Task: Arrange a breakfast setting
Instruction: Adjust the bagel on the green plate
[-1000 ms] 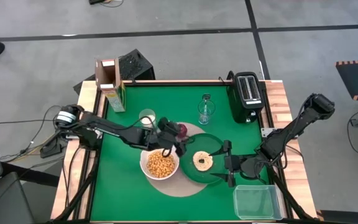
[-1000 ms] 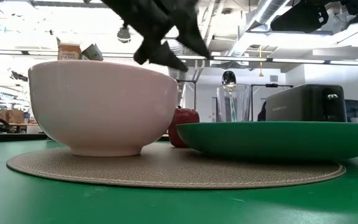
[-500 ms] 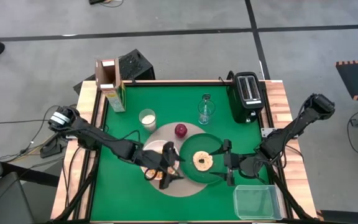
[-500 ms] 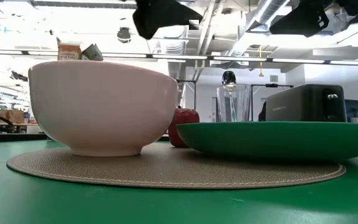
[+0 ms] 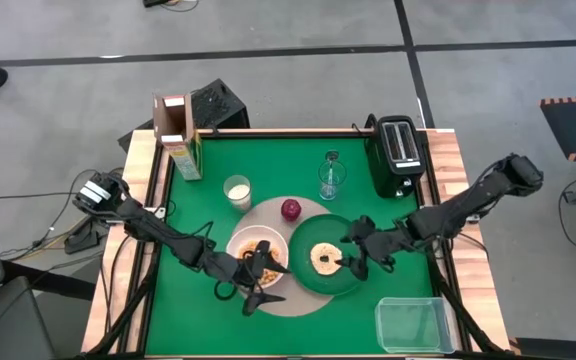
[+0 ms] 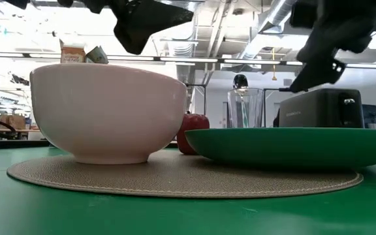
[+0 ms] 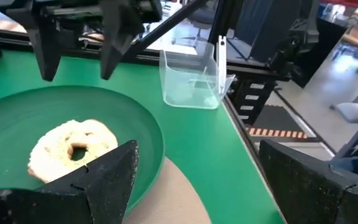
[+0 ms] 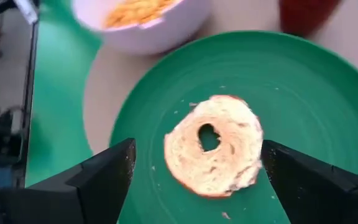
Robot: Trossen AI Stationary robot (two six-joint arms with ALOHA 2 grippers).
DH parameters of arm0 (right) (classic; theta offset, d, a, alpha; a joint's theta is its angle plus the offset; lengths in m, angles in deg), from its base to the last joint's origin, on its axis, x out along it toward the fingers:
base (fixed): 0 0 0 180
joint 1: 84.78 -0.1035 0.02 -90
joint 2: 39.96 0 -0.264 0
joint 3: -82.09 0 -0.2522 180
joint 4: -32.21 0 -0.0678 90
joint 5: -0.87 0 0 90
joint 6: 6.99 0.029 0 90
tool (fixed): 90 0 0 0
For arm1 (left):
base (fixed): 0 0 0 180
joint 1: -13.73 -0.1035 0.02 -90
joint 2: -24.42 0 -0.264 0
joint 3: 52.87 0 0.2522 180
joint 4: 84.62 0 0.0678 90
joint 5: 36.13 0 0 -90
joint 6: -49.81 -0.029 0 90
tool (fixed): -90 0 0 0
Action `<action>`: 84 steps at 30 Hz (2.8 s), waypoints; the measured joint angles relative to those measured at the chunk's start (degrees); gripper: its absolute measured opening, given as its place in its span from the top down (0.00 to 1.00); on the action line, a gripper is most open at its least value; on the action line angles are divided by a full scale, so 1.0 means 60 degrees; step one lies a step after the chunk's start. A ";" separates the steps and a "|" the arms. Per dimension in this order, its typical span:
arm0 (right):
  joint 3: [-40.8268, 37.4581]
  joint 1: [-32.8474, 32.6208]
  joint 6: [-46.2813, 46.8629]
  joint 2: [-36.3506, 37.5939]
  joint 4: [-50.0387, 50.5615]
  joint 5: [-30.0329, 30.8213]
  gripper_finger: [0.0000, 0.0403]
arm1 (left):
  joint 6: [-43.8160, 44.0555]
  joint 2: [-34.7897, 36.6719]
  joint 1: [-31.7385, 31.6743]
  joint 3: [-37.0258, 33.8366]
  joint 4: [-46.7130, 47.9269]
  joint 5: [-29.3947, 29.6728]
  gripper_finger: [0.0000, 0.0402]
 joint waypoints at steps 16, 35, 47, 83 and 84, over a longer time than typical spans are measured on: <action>0.0004 0.1765 0.0821 -0.2343 -0.0563 -0.1823 0.18 | -0.0069 -0.0007 0.0317 -0.0135 -0.0082 0.0135 0.21; 0.0022 0.1923 0.0318 -0.3184 -0.1483 -0.2573 0.28 | -0.0076 -0.0015 0.0324 -0.0131 0.0077 0.0154 0.21; 0.0025 0.1923 0.0206 -0.3364 -0.1564 -0.2657 0.55 | -0.0077 -0.0015 0.0324 -0.0131 0.0138 0.0165 0.21; -0.0007 0.1905 -0.0511 -0.2167 -0.1133 -0.2495 0.76 | -0.0077 -0.0018 0.0324 -0.0124 0.0131 0.0165 0.21; -0.0007 0.1905 -0.0530 -0.2167 -0.1136 -0.2479 0.76 | -0.0077 -0.0018 0.0324 -0.0124 0.0131 0.0165 0.21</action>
